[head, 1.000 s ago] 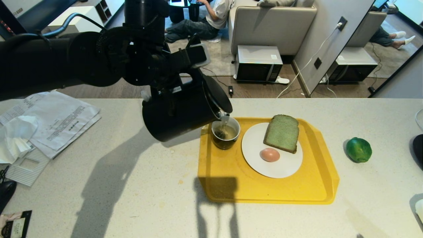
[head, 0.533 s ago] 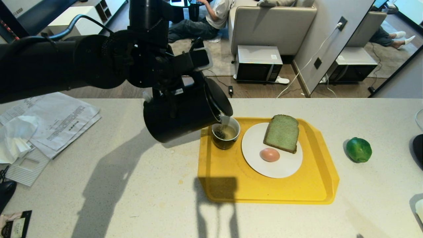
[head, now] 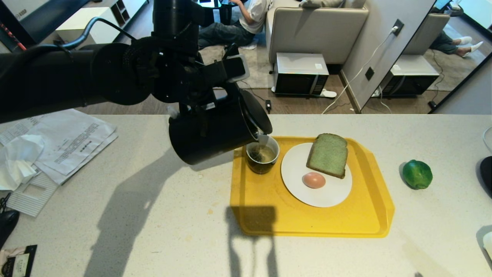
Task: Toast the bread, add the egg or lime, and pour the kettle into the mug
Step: Pour water into a cup
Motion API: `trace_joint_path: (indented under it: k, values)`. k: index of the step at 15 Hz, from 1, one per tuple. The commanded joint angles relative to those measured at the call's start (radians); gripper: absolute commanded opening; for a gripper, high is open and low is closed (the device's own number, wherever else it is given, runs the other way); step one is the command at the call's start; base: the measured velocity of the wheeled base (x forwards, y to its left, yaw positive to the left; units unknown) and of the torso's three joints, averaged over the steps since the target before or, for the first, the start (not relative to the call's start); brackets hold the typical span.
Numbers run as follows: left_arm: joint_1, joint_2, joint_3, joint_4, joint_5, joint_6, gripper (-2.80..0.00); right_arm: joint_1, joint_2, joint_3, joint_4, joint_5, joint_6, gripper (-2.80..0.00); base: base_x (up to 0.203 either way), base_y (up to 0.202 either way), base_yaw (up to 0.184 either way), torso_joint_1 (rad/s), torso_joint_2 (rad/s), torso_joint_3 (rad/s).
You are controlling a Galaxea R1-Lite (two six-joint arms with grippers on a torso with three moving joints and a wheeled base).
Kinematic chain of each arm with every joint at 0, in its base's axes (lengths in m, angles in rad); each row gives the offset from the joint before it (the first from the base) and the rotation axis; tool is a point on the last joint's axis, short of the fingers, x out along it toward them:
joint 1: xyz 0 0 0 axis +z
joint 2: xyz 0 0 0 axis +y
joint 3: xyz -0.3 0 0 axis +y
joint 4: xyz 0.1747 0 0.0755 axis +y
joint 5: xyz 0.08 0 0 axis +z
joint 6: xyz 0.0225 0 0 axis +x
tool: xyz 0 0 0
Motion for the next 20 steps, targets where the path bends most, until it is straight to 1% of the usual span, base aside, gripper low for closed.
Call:
trace_joint_path:
  k: [1, 5, 7, 10, 14, 17, 20]
  values:
    - [0.0, 0.002, 0.0, -0.002, 0.002, 0.006, -2.8, 0.0, 0.0, 0.002, 0.0, 0.001, -0.002, -2.8, 0.0, 0.0, 0.0, 0.0, 0.0, 0.0]
    - [-0.007, 0.002, 0.0, -0.003, -0.001, 0.001, -2.8, 0.0, 0.0, 0.002, 0.0, 0.001, -0.001, -2.8, 0.0, 0.0, 0.0, 0.0, 0.0, 0.0]
    - [-0.011, 0.001, 0.0, -0.004, -0.004, -0.013, -2.8, 0.0, 0.0, 0.002, 0.0, 0.001, -0.001, -2.8, 0.0, 0.0, 0.0, 0.0, 0.0, 0.0]
    - [-0.014, -0.003, 0.002, -0.023, -0.01, -0.097, -2.8, 0.0, 0.0, 0.002, 0.0, 0.001, -0.001, -2.8, 0.0, 0.0, 0.0, 0.0, 0.0, 0.0]
    - [-0.014, -0.007, 0.006, -0.073, -0.012, -0.155, -2.8, 0.001, 0.0, 0.002, 0.0, 0.001, -0.001, -2.8, 0.0, 0.0, 0.0, 0.0, 0.0, 0.0]
    - [-0.014, -0.014, 0.011, -0.074, -0.014, -0.192, -2.8, 0.001, 0.0, 0.002, 0.0, 0.001, -0.001, -2.8, 0.0, 0.0, 0.0, 0.0, 0.0, 0.0]
    - [-0.014, -0.021, 0.015, -0.075, -0.015, -0.21, -2.8, 0.001, 0.0, 0.002, 0.0, 0.001, -0.001, -2.8, 0.0, 0.0, 0.0, 0.0, 0.0, 0.0]
